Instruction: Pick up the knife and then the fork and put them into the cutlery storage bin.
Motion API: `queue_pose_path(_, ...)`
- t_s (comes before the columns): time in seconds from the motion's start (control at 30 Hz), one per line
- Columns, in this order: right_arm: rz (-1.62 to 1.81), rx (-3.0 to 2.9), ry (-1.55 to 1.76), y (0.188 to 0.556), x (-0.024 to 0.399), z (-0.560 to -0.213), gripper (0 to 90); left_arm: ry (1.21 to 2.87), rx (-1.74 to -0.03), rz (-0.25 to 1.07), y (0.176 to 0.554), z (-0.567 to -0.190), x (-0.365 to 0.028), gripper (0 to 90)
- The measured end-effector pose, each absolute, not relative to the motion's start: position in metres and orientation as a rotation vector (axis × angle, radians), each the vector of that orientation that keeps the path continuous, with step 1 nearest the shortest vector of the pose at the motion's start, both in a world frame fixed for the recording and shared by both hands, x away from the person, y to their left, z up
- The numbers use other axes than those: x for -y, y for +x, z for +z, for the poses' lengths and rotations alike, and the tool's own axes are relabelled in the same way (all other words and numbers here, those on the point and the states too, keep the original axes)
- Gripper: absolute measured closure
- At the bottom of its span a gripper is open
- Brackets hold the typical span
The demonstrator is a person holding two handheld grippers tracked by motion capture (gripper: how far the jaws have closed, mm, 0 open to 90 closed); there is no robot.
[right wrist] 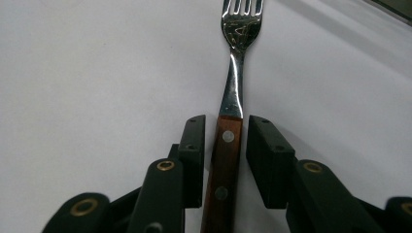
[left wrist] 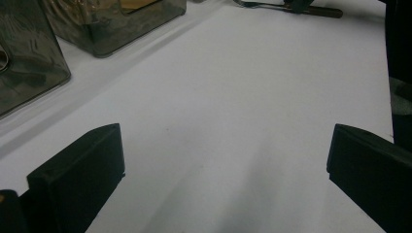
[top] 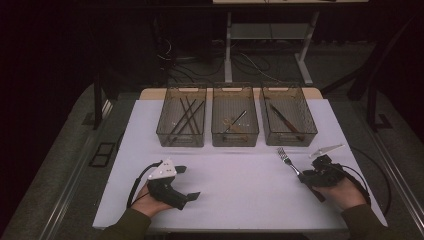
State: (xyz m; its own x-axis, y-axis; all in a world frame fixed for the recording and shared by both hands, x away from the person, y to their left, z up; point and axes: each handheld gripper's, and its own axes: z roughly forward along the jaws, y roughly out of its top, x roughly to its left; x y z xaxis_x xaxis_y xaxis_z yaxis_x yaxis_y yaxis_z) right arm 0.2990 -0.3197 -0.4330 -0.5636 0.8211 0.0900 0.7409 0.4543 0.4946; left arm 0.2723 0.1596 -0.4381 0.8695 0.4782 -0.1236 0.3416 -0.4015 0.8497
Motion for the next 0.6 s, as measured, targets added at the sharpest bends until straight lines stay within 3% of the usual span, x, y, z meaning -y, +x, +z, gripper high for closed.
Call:
queue_pose_path(0.23,0.646,-2.566,1.342,0.303,0.314,-0.431,73.4,2.021,-0.601,0.165,0.272,-0.439,-0.158,0.0)
queue_pose_path(0.6,0.431,-2.718,1.383,0.326,0.303,-0.423,73.6,2.036,-0.593,0.157,0.272,-0.440,-0.156,0.0)
